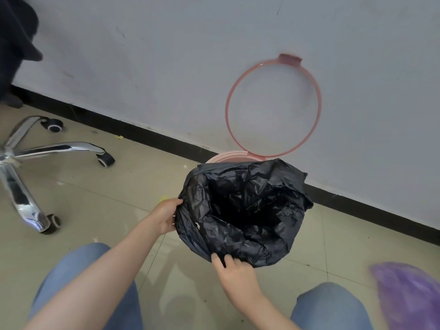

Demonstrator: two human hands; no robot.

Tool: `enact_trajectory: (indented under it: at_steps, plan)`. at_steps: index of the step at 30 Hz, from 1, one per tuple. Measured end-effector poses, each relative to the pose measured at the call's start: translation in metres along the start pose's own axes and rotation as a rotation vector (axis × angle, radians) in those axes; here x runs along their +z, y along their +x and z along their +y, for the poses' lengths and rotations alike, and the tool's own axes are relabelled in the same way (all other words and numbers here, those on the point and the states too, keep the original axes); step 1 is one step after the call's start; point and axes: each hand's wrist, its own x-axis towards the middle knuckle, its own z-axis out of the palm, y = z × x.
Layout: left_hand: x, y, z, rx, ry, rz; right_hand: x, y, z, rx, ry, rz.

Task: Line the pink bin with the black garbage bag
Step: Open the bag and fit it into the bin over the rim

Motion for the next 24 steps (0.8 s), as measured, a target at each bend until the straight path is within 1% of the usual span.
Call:
enact_trajectory:
  at_steps: [2,4,6,7,9,11,12,13,14,15,17,19,22,24]
  plan:
    - [0.000,0.004,0.001,0.031,-0.012,0.032,-0.002,0.002,-0.003,0.076,0.023,-0.028]
    - [0.001,0.008,0.009,0.078,-0.030,0.090,-0.009,0.002,-0.005,0.053,0.053,-0.005]
    - [0.003,0.011,0.020,0.168,0.015,0.143,-0.019,0.002,-0.003,-0.015,0.128,0.120]
    - [0.005,0.014,0.026,0.235,0.065,0.158,-0.024,0.004,0.004,-0.006,0.183,0.211]
    - [0.010,0.017,0.040,0.386,0.177,0.165,-0.037,0.015,0.027,0.093,0.242,0.373]
    - [0.018,0.019,0.054,0.521,0.287,0.150,-0.045,0.030,0.063,0.296,0.260,0.444]
    - [0.023,0.021,0.062,0.594,0.354,0.142,-0.049,0.039,0.083,0.419,0.277,0.431]
    - [0.028,0.023,0.069,0.661,0.441,0.135,-0.052,0.047,0.102,0.532,0.300,0.370]
    - [0.034,0.025,0.075,0.719,0.547,0.131,-0.053,0.055,0.120,0.608,0.307,0.273]
    - [0.040,0.028,0.080,0.763,0.664,0.136,-0.052,0.063,0.136,0.635,0.307,0.180]
    - [0.049,0.034,0.088,0.839,0.867,0.178,-0.046,0.079,0.161,0.586,0.284,0.081]
    - [0.056,0.040,0.091,0.893,0.991,0.246,-0.041,0.096,0.174,0.528,0.267,0.010]
    - [0.060,0.049,0.092,0.951,1.039,0.330,-0.032,0.118,0.188,0.488,0.280,-0.103]
    - [0.061,0.056,0.092,0.962,1.010,0.378,-0.025,0.128,0.195,0.511,0.333,-0.127]
